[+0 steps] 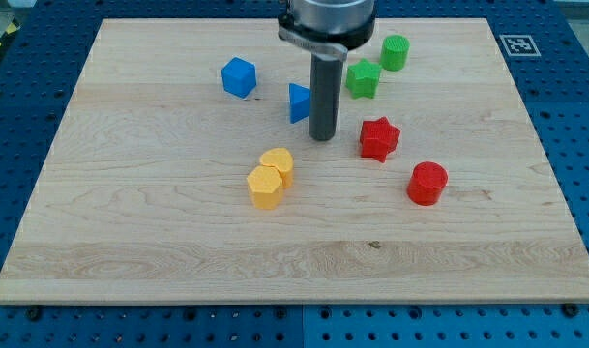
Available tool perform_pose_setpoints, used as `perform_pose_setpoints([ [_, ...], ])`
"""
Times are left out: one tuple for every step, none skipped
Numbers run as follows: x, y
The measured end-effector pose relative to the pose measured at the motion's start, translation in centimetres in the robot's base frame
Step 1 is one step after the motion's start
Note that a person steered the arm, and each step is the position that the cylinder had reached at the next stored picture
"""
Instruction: Place the blue triangle right to the blue cube
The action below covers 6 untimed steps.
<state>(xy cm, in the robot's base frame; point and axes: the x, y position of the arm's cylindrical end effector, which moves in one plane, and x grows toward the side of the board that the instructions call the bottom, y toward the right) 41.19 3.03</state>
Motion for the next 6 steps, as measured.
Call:
perform_pose_setpoints([
  [-1.4,-0.9],
  [-3.8,-3.0],
  [-5.6,-4.2],
  [-5.3,-2.4],
  [-3.6,1.1],
  [-1.9,4.5],
])
